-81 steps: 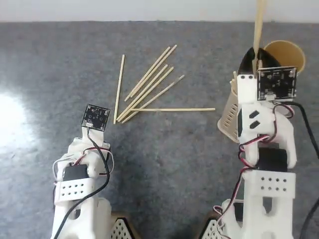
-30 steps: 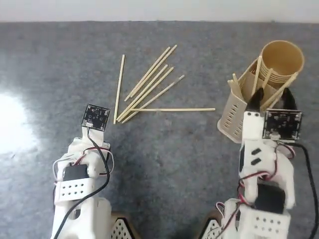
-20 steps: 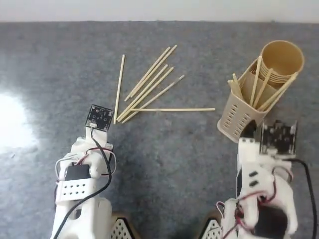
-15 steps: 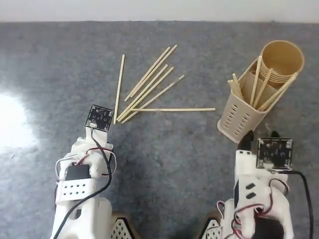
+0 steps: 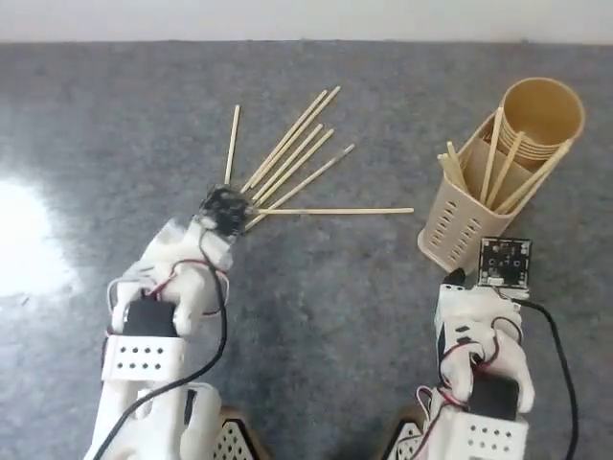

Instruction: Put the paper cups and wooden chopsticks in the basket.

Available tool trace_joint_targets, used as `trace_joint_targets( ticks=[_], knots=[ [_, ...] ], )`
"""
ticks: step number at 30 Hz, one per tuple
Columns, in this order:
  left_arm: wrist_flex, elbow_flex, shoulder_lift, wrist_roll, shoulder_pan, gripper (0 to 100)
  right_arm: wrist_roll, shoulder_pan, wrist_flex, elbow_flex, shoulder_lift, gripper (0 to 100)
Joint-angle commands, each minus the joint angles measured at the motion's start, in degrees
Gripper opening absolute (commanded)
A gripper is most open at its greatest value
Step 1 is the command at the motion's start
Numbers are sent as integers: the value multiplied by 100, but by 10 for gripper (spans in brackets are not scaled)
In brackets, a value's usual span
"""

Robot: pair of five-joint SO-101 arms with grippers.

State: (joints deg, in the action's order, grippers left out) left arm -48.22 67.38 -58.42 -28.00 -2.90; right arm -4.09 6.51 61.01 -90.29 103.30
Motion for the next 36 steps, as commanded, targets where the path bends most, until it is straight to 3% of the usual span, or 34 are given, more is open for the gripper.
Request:
trace_joint_targets(
  ticks=[1,11,17,26,32,36],
  knots=[
    [-396,-1051,62,-703,651,141,35,13,-347,-176,75,177],
    [-1099,-4321,4009,-765,1327,181,-316,66,-435,-264,75,177],
    [-1143,-5481,5196,-756,1943,181,-316,620,-479,-255,75,177],
    [-413,-5798,7130,-1363,1881,182,-35,787,-576,-255,75,177],
    [-862,-6844,7965,-1785,1600,181,-35,769,-576,-255,75,177],
    [-958,-7538,8255,-1582,1477,181,-35,769,-708,-299,75,177]
  ],
)
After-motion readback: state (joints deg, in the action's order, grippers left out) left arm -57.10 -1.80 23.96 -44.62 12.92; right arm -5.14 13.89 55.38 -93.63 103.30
